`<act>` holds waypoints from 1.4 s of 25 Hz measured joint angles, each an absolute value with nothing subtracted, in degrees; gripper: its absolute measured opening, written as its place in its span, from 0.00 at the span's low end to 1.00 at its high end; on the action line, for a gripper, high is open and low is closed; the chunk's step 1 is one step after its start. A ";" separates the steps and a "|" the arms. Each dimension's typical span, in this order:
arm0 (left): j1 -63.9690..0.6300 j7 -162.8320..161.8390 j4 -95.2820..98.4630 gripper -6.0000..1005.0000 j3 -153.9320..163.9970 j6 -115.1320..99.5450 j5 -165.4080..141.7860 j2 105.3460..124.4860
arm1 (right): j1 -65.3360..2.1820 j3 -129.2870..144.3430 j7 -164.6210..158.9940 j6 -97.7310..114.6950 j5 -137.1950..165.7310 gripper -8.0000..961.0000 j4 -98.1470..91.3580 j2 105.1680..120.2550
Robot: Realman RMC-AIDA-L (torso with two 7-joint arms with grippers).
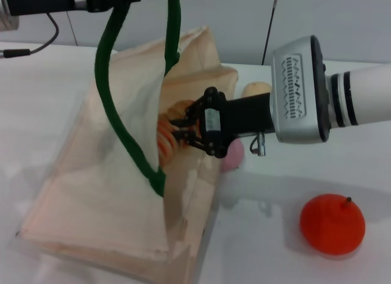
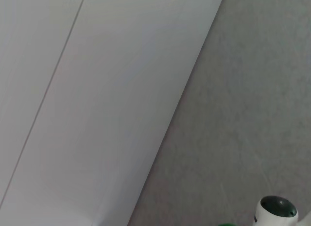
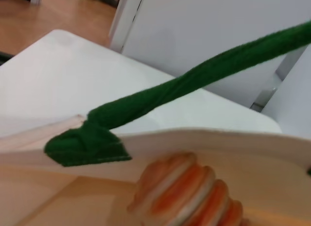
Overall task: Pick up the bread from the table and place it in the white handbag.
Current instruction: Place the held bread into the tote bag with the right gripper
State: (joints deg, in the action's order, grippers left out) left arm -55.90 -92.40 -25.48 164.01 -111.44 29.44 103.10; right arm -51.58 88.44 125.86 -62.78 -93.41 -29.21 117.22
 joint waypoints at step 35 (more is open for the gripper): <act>-54.40 -92.86 -25.49 0.10 164.01 -108.85 29.84 102.74 | -47.31 83.33 121.33 -55.14 -97.69 0.93 -24.85 115.60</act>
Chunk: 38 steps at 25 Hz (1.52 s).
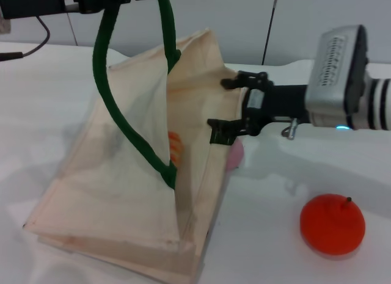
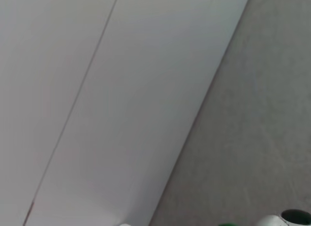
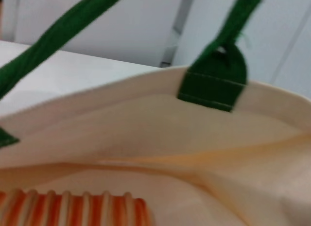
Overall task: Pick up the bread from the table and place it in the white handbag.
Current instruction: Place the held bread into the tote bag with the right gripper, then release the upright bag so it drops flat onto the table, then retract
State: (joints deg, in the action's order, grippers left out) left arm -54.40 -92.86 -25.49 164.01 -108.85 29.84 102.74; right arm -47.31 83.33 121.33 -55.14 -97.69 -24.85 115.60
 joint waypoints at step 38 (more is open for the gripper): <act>-53.49 -103.38 -25.78 0.80 164.01 -88.60 22.64 104.49 | -40.34 54.63 124.98 -53.46 -98.17 0.93 -24.79 115.82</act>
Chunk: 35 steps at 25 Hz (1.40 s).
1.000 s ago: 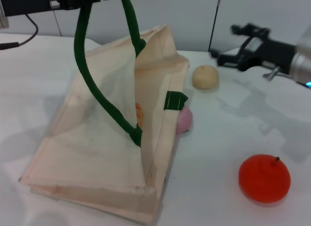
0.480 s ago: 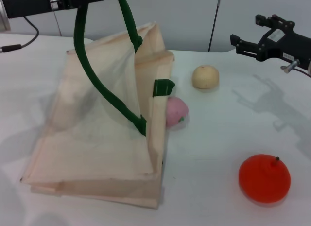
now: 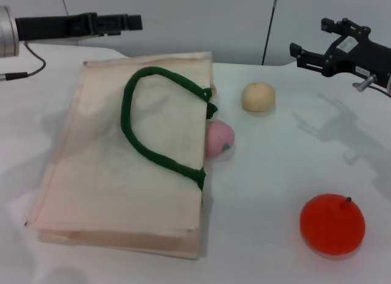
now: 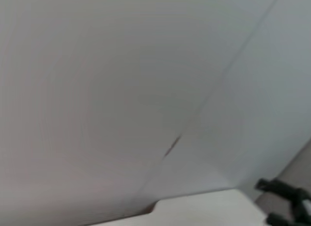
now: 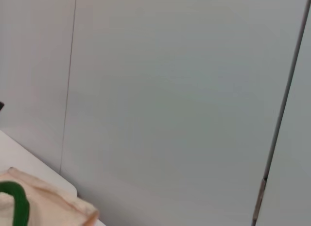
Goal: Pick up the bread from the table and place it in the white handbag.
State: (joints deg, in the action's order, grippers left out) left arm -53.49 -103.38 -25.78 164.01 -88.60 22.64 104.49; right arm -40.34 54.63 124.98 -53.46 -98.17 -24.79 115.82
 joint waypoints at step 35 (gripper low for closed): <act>-37.09 -21.13 1.92 0.87 163.31 -85.37 78.61 116.47 | -36.54 40.82 151.77 -69.10 -137.06 0.93 -1.06 116.62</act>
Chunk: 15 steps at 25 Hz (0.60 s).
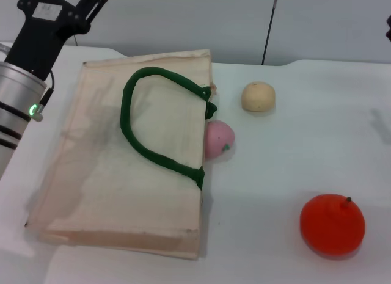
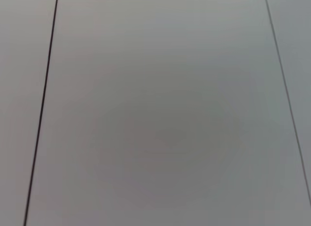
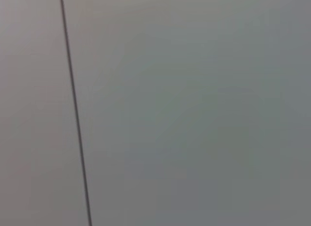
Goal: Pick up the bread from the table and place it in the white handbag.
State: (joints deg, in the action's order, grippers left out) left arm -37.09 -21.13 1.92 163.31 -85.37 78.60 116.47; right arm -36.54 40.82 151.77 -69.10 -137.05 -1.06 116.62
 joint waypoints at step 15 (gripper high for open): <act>-37.41 -26.41 2.50 0.87 163.22 -81.85 82.33 116.50 | -36.49 35.16 155.80 -67.33 -137.73 0.93 0.60 116.63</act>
